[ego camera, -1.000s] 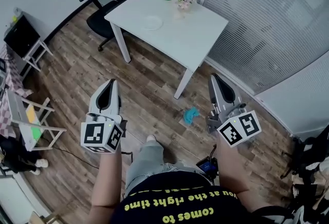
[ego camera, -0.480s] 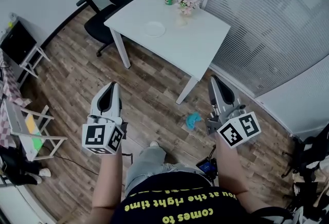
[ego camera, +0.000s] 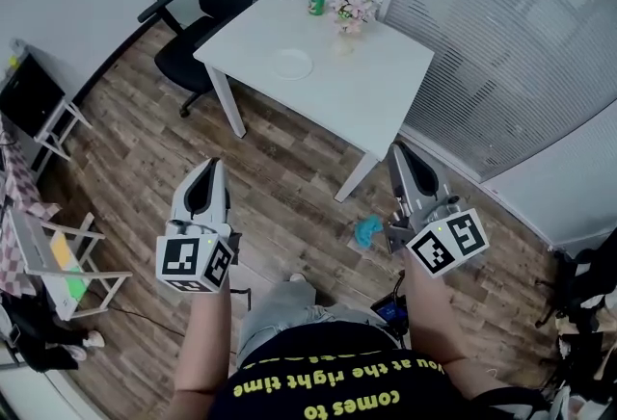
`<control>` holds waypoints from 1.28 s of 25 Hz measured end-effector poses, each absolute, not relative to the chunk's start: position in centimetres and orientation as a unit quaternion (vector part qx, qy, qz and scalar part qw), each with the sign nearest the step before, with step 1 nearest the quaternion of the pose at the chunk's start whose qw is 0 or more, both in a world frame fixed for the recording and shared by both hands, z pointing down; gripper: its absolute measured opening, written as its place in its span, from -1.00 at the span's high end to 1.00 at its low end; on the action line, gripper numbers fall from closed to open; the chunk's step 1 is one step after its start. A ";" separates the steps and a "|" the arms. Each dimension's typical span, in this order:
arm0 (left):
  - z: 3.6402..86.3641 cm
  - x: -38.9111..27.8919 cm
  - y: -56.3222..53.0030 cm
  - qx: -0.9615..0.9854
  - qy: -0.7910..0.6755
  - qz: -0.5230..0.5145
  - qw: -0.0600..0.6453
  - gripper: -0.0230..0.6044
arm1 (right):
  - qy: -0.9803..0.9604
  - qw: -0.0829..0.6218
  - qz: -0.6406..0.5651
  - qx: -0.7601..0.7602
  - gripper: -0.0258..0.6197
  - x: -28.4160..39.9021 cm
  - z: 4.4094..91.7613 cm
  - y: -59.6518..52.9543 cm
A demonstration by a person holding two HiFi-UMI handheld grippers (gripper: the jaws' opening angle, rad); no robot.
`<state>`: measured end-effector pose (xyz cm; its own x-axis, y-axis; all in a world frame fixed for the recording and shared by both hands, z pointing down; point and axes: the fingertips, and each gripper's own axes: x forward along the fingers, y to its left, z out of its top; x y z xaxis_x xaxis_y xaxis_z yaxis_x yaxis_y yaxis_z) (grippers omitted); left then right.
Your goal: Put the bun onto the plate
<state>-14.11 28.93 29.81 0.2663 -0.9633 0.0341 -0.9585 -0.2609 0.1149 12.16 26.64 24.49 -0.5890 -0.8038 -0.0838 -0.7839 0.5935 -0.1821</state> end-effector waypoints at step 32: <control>31.8 -18.0 26.1 0.787 -0.613 -0.021 0.071 0.93 | 0.896 0.075 -0.067 -0.432 0.91 8.2 25.0 22.7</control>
<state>-17.96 26.08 31.81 0.2482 -0.9672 0.0533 -0.9612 -0.2391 0.1373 8.20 22.70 25.00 -0.6153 -0.7847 -0.0758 -0.7646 0.6174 -0.1851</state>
